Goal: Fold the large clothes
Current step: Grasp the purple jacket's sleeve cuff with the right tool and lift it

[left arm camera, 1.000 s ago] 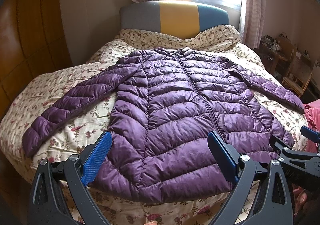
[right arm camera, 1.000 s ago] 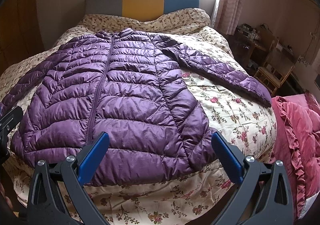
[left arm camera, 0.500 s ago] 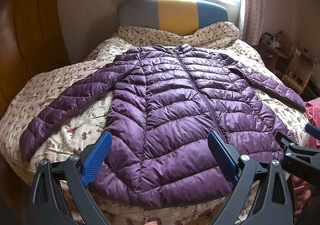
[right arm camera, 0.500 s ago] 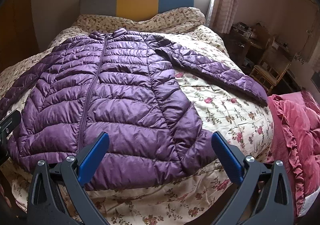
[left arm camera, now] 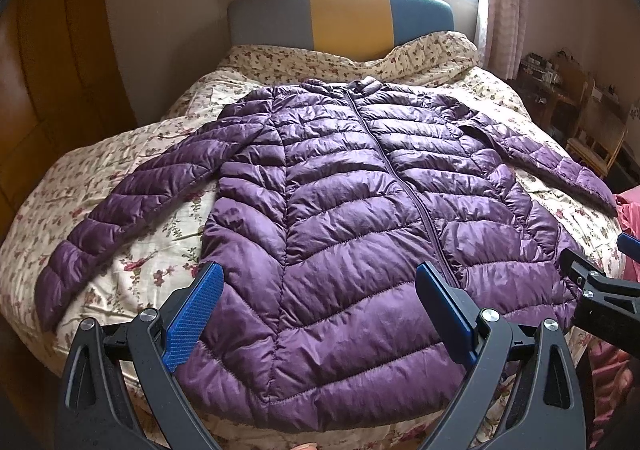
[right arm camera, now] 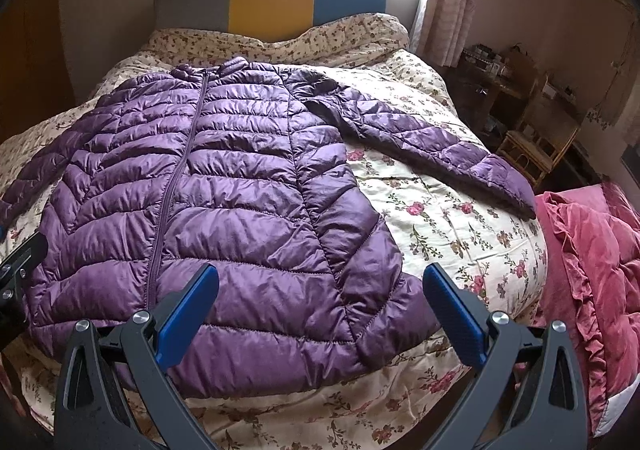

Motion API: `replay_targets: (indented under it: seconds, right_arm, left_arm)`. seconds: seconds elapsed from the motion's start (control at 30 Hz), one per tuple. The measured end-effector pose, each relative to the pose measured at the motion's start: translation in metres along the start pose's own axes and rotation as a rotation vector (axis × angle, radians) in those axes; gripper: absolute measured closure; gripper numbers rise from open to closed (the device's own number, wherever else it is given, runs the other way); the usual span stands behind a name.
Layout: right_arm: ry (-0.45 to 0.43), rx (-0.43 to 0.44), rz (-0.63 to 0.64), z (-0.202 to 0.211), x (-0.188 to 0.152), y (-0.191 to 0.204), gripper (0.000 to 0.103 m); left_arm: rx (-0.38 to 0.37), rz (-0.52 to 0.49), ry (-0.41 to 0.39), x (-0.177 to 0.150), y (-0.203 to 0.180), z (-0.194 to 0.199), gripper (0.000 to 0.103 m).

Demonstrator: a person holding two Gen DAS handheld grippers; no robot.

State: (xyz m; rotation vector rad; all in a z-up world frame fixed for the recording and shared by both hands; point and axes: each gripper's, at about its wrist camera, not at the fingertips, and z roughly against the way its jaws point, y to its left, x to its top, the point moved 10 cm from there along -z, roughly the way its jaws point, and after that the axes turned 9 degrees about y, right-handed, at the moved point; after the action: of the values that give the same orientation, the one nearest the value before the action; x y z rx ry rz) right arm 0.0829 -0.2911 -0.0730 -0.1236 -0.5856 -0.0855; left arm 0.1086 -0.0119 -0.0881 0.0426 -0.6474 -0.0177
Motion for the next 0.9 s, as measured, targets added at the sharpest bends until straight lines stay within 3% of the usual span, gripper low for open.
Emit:
replay_targets:
  seconds: [0.33, 0.47, 0.57, 0.7, 0.9]
  right_arm:
    - [0.032, -0.01, 0.001, -0.021, 0.01, -0.007, 0.002]
    - [0.071, -0.004, -0.041, -0.042, 0.019, -0.029, 0.002]
    - [0.11, -0.029, -0.13, -0.064, 0.029, -0.071, 0.011]
    - [0.151, -0.122, -0.242, -0.094, 0.043, -0.146, 0.026]
    - [0.211, -0.206, -0.505, -0.133, 0.05, -0.27, 0.037]
  left_arm:
    - [-0.007, -0.005, 0.03, 0.011, -0.001, -0.017, 0.007]
    - [-0.075, -0.005, 0.03, 0.025, -0.006, -0.028, 0.003]
    - [-0.125, 0.01, 0.025, 0.043, -0.007, -0.041, 0.003]
    - [-0.129, 0.003, 0.032, 0.067, -0.006, -0.062, 0.003]
    - [-0.135, 0.003, 0.077, 0.09, -0.005, -0.099, 0.003]
